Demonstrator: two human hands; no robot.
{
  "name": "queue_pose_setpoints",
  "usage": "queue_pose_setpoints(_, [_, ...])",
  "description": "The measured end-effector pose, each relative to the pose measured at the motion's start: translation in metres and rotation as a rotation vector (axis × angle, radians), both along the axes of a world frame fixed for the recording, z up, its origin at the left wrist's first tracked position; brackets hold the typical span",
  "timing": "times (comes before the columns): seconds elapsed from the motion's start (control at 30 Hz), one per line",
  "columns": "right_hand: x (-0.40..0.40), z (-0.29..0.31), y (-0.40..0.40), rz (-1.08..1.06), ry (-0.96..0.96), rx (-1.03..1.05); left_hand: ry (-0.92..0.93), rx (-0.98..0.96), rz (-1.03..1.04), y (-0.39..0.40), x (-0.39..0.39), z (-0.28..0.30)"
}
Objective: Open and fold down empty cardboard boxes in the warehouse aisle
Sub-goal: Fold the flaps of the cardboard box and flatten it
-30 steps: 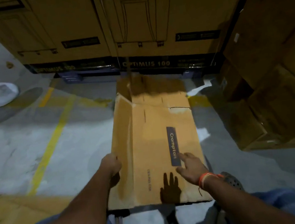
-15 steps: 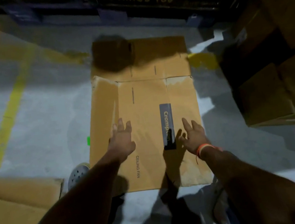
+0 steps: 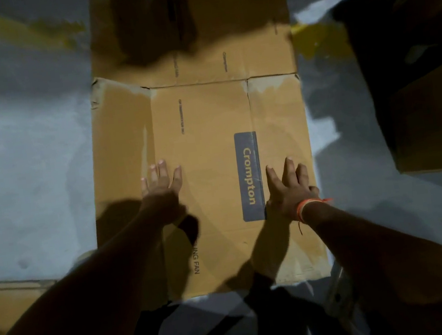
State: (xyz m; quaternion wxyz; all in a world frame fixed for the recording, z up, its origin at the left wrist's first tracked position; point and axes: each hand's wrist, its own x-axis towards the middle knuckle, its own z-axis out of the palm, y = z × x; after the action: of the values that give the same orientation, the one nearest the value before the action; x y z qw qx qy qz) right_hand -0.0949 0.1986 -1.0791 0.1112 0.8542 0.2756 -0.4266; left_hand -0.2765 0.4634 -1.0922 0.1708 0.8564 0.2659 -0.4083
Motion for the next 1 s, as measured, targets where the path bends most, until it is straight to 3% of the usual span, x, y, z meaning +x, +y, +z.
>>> queue_pose_setpoints(0.13, [0.004,-0.004,0.003,-0.193,-0.183,0.162,-0.156,0.186,0.004,0.003,-0.011,-0.004])
queue_pose_setpoints(0.23, [0.018,-0.005,0.001,-0.535,-0.354,0.206,-0.222,0.504,0.271,0.019,-0.01,0.015])
queue_pose_setpoints(0.3, [0.03,-0.006,-0.005,-0.574,-0.333,0.198,-0.176,0.578,0.426,0.031,-0.012,0.029])
queue_pose_setpoints(0.47, [0.044,-0.002,-0.017,-0.675,-0.19,0.291,-0.358,0.352,0.778,0.058,-0.036,0.045])
queue_pose_setpoints(0.57, [0.044,0.003,-0.016,-0.738,-0.169,0.311,-0.466,0.278,0.816,0.078,-0.05,0.051])
queue_pose_setpoints(0.7, [0.037,0.01,-0.015,-0.837,-0.2,0.387,-0.545,-0.068,0.846,0.095,-0.069,0.066])
queue_pose_setpoints(0.77, [0.032,0.023,-0.012,-0.854,-0.231,0.411,-0.527,-0.148,0.813,0.091,-0.066,0.077])
queue_pose_setpoints(1.0, [-0.007,0.091,0.043,-0.454,-0.379,0.605,-0.662,-0.119,0.912,0.078,-0.053,0.126])
